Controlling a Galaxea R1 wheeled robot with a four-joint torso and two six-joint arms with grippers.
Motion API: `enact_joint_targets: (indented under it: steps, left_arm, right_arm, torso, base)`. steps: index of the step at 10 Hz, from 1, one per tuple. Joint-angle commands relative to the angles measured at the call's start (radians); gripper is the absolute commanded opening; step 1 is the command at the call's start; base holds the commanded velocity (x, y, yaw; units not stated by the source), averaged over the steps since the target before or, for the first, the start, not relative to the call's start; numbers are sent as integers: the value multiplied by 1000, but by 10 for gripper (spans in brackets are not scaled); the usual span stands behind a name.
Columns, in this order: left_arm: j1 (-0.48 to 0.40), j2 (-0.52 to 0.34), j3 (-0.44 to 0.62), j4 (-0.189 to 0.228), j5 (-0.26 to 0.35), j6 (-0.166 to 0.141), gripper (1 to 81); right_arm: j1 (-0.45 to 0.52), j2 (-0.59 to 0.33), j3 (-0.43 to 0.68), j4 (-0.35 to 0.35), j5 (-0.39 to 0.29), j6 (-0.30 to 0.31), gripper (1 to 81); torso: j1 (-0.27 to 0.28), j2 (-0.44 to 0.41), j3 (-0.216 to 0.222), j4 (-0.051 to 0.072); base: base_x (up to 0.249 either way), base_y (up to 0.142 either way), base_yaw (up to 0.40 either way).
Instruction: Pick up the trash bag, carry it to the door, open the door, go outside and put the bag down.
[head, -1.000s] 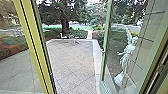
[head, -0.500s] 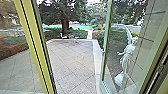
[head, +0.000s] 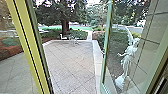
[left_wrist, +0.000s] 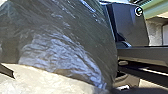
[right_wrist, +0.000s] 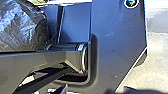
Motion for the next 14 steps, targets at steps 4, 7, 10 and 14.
enact_joint_targets:
  steps: [4, 7, 10, 14]
  left_arm:
    - [-33, -1, 3, 5, 69, 3, 10]
    - [-33, -1, 3, 5, 69, 3, 10]
    - [-33, -1, 3, 5, 69, 3, 10]
    - [-33, -1, 3, 5, 71, 3, 10]
  right_arm:
    - [36, 9, 7, 2, -57, 0, 811]
    - [36, 9, 7, 2, -57, 0, 811]
    - [36, 10, 7, 2, -57, -2, 811]
    - [38, 12, 7, 2, -57, -5, 811]
  torso:
    - [0, 0, 0, 0]
    - [1, 0, 0, 0]
    - [0, 0, 0, 0]
    - [0, 0, 0, 0]
  base:
    - [113, 0, 0]
    - [113, 0, 0]
    - [113, 0, 0]
    - [113, 0, 0]
